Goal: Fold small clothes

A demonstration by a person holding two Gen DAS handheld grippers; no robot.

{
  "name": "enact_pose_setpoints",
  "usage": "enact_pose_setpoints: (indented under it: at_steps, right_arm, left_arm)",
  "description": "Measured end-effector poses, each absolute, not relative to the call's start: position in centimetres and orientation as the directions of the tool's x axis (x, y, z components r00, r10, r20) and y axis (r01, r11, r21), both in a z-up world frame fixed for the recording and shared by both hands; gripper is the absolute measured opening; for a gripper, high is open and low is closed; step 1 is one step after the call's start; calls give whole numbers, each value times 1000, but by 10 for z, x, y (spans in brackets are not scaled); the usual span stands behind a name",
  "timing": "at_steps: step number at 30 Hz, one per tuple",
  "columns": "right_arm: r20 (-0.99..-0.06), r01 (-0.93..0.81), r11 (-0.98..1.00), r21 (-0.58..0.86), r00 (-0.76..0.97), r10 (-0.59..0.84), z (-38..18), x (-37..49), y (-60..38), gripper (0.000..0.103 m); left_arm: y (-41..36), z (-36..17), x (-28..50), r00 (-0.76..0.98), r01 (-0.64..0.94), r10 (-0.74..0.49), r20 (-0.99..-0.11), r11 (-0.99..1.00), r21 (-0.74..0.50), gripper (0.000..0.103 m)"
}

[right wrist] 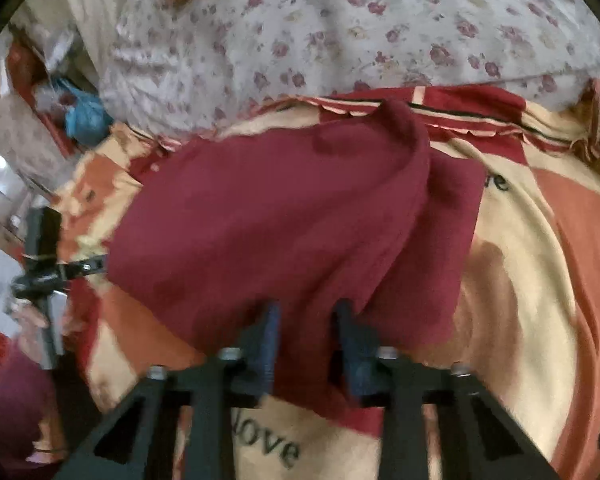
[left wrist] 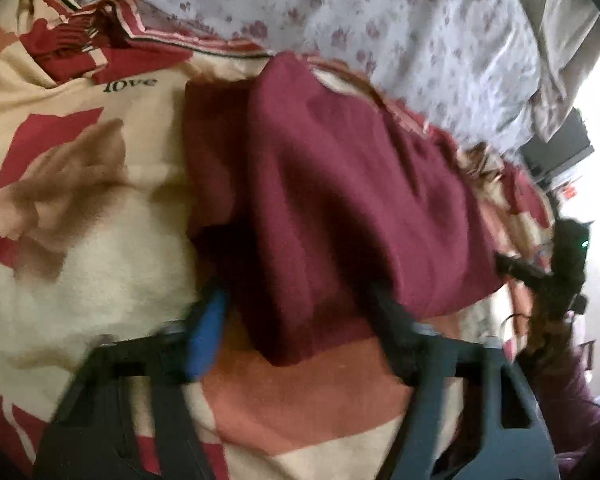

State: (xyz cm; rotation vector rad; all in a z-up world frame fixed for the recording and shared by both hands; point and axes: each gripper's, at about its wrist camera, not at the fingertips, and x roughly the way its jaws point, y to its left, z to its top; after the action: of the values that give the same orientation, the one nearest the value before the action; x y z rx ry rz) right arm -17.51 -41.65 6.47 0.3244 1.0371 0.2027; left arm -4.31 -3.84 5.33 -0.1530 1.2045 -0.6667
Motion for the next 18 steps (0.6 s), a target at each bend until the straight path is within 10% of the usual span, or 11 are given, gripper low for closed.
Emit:
enact_pose_setpoints:
  at_steps: [6, 18]
  right_arm:
    - [-794, -18, 959, 282, 556, 244, 100, -201, -434, 4]
    - [-808, 113, 954, 278, 564, 168, 104, -219, -467, 1]
  left_arm:
    - [-17, 67, -48, 229, 395, -549, -804, 807, -439, 9]
    - [-18, 89, -55, 295, 385, -558, -776, 812, -438, 9]
